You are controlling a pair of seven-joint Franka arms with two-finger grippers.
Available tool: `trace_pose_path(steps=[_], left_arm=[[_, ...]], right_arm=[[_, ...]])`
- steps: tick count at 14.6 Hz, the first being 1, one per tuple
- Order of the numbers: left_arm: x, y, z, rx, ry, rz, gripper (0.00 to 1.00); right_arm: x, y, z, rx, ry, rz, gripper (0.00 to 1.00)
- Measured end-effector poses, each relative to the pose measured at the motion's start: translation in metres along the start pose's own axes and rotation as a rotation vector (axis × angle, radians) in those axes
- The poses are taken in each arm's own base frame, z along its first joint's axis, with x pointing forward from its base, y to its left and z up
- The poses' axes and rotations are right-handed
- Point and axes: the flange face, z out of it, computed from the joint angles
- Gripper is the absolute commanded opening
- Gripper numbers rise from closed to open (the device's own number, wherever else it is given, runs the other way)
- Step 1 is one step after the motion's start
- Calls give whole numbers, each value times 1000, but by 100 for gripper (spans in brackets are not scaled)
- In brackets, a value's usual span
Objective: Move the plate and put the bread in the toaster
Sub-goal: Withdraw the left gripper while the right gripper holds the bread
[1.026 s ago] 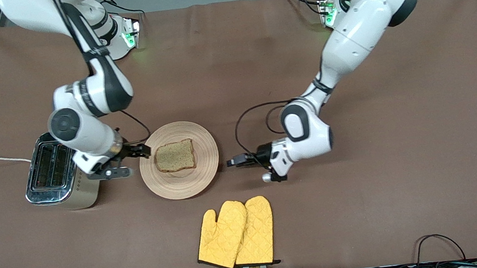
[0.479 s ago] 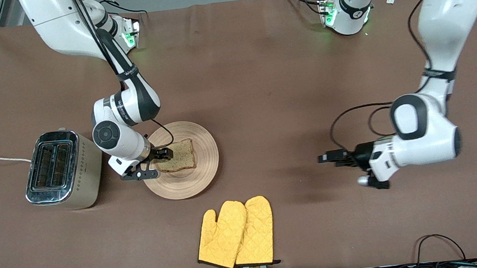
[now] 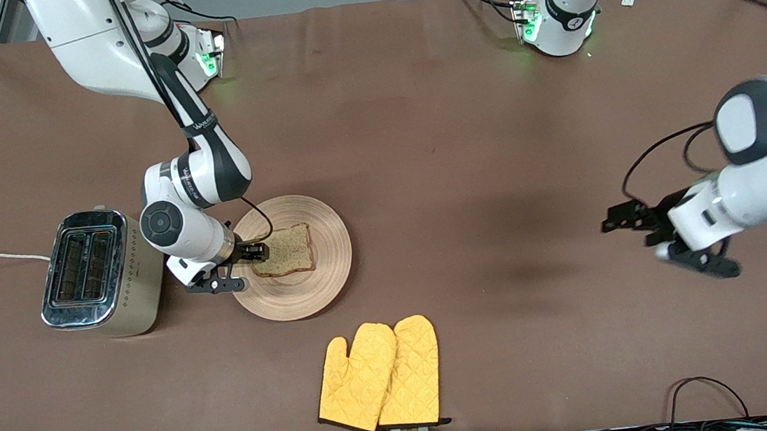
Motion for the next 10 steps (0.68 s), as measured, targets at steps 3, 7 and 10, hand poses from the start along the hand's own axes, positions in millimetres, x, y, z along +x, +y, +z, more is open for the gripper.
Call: trace_pose_path(steps=[3,7,10], left_arm=[[-23,0,-87,63,21,-201,100],[-46,11,-141,88,31,-322,100],[-64,22,-161,115,47,-331,100]], right_arm=[[-1,-1,4,-2,-7,-1,52],[-2,0,10,3,-18,9,52],[-2,0,11,6,-20,13,44]])
